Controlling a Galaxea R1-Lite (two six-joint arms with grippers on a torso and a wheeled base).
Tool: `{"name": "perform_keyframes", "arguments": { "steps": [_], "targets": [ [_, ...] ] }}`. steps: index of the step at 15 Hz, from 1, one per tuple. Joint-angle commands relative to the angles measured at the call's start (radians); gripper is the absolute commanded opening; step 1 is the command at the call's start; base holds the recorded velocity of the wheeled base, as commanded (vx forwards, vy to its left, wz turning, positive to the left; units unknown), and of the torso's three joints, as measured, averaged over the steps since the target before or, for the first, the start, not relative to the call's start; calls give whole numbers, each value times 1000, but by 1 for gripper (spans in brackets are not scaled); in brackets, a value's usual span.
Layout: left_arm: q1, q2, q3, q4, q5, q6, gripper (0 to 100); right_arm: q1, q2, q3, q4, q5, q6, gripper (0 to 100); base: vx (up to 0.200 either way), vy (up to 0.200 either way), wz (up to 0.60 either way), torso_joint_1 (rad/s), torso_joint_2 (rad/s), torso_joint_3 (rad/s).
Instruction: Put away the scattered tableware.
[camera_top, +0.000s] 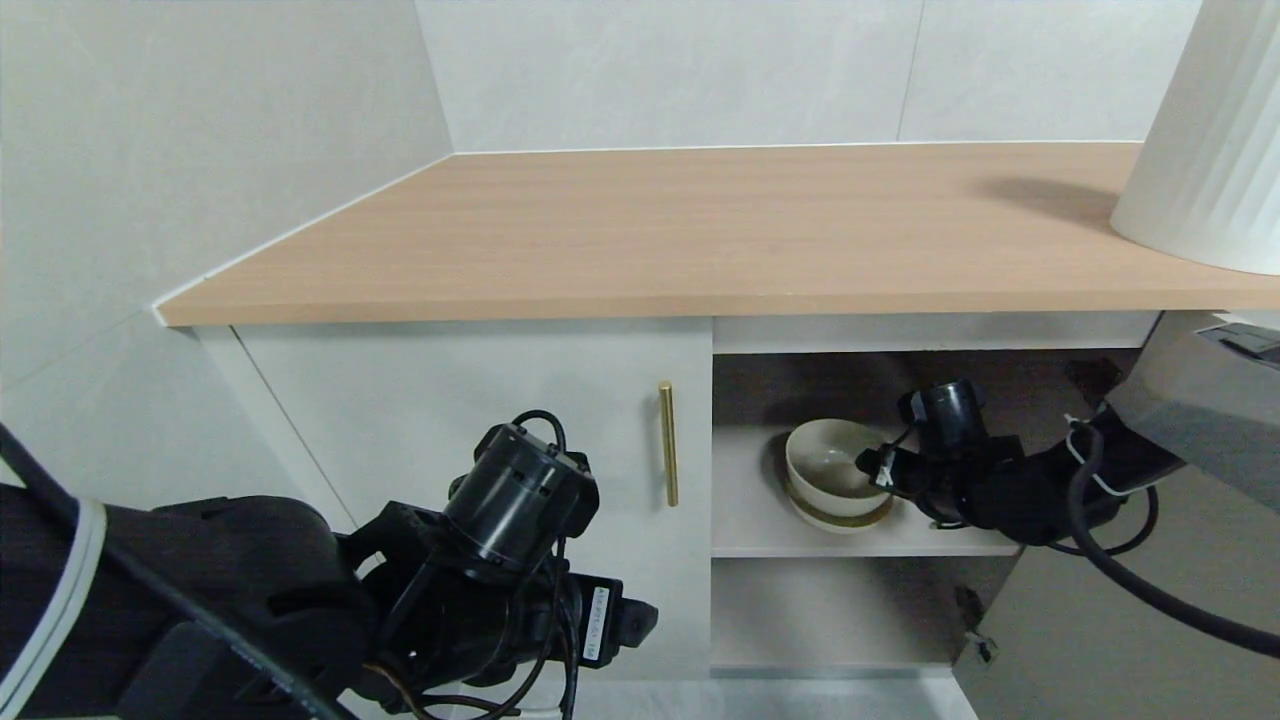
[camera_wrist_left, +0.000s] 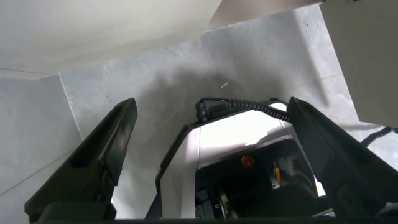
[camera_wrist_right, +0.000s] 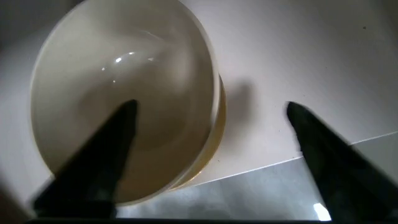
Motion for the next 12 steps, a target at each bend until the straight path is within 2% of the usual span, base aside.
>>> {"name": "perform_keyframes", "arguments": {
  "steps": [1, 4, 6, 8, 10, 12],
  "targets": [
    [11, -13, -1, 0, 14, 0, 100, 0, -15, 8, 4, 0, -2, 100, 0, 0, 0, 0, 0, 0],
    [55, -68, 1, 0, 29, 1, 100, 0, -107, 60, 44, 14, -28, 100, 0, 0, 0, 0, 0, 0],
    [117, -169, 10, 3, 31, 4, 100, 22, -255, 132, 149, 54, -75, 100, 0, 0, 0, 0, 0, 0],
    [127, -236, 46, 8, 32, 8, 100, 46, -346, 172, 233, 95, -97, 100, 0, 0, 0, 0, 0, 0],
    [129, -341, 130, 8, 32, 29, 100, 89, -501, 228, 365, 132, -111, 100, 0, 0, 0, 0, 0, 0],
    [183, -376, 154, 9, 32, 55, 100, 111, -610, 312, 389, 163, -124, 100, 0, 0, 0, 0, 0, 0]
  ]
}}
